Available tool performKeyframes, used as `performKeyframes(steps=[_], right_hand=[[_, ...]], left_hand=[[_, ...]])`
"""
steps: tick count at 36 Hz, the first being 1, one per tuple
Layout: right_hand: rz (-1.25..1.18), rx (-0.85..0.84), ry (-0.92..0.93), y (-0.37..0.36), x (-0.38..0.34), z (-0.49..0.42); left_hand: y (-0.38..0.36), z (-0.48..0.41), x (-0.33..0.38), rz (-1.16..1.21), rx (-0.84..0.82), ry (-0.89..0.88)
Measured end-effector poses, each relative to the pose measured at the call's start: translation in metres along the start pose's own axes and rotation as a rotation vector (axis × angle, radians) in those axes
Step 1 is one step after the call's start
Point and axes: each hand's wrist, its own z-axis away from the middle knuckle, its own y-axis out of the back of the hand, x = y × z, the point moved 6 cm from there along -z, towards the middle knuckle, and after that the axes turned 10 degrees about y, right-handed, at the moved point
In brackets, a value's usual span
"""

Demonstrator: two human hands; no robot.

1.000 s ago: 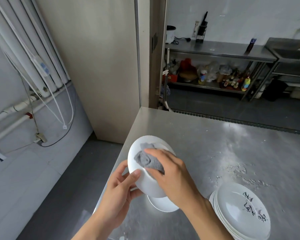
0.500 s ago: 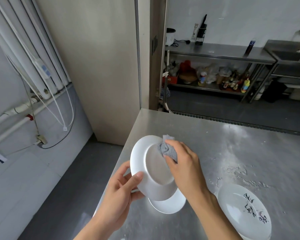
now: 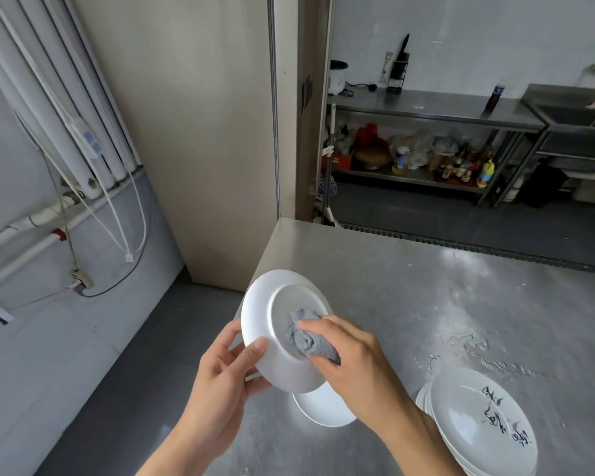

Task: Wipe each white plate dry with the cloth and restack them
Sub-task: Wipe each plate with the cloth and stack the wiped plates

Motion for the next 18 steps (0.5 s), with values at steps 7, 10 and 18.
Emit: performKeyframes(steps=[7, 10, 18], right_hand=[[0.102, 0.128, -0.100, 0.012, 0.021, 0.006], [0.124, 0.258, -0.169, 0.024, 0.029, 0.006], [0.059, 0.365, -0.285, 0.048, 0.036, -0.013]], left_hand=[[-0.002, 0.002, -0.001, -0.022, -0.030, 0.004], [-0.005, 0.001, -0.004, -0.009, -0.044, 0.015], [-0.014, 0.002, -0.010, -0.109, -0.117, 0.046]])
